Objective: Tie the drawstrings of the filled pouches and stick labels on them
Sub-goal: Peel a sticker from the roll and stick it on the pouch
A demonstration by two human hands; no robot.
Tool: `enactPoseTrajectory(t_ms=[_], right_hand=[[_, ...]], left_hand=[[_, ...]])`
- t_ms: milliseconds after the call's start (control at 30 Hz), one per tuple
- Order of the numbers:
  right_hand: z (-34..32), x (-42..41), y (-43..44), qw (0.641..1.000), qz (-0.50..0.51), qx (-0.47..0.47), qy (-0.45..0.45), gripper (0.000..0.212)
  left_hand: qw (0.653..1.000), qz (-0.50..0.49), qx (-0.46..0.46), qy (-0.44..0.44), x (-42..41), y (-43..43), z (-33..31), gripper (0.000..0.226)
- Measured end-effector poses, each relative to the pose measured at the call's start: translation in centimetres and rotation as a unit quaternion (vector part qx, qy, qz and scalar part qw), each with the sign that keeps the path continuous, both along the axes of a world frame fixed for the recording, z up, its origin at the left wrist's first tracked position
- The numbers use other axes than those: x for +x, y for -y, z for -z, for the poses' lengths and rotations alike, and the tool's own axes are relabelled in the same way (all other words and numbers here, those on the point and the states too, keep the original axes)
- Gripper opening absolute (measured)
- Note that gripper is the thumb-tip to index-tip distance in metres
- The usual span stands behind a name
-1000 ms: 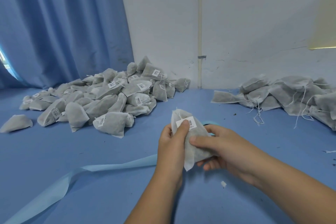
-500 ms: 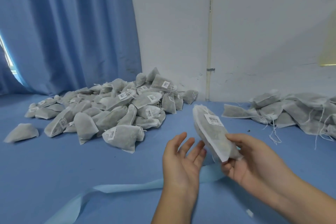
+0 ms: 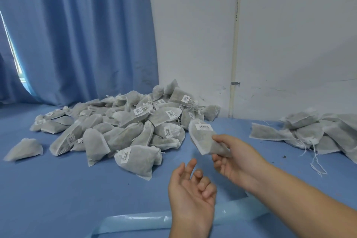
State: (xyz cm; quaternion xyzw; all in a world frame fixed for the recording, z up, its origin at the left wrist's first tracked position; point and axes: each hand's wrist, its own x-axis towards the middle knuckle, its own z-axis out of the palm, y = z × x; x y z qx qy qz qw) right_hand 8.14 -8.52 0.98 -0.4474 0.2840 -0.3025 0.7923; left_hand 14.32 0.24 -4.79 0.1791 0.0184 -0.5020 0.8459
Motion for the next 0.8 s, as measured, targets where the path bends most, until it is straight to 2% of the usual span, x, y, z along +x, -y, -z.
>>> enactPoseTrajectory(t_ms=[100,200,267,400,500,633,800], right_hand=[[-4.7,4.6,3.3,0.995,0.006,-0.038,0.088,0.006],[-9.2,7.7,7.4,0.982,0.086,-0.050,0.157,0.034],[-9.3,8.7,8.8,0.986,0.075,-0.050,0.141,0.042],[-5.3,8.0,8.1,0.995,-0.010,-0.073,0.073,0.022],[-2.8,5.1,8.0,0.996,0.003,-0.071,0.045,0.019],[-1.2,0.0,7.5,0.996,0.033,-0.036,0.079,0.011],[0.3,-6.6,5.3,0.993,0.039,-0.010,0.107,0.015]], left_hand=[[1.000,0.003,-0.002,0.005,0.2,0.5,-0.1,0.033],[1.000,0.007,0.002,0.015,0.1,1.0,0.1,0.033],[1.000,0.014,-0.005,0.025,0.2,1.0,0.1,0.033],[0.999,0.018,-0.011,0.045,-0.1,1.2,-0.1,0.034],[0.998,0.022,-0.014,0.058,-0.5,1.2,-0.1,0.035],[0.993,0.020,-0.009,0.113,-0.8,1.0,-0.3,0.031],[0.983,0.004,0.006,0.184,-1.8,0.9,-0.5,0.030]])
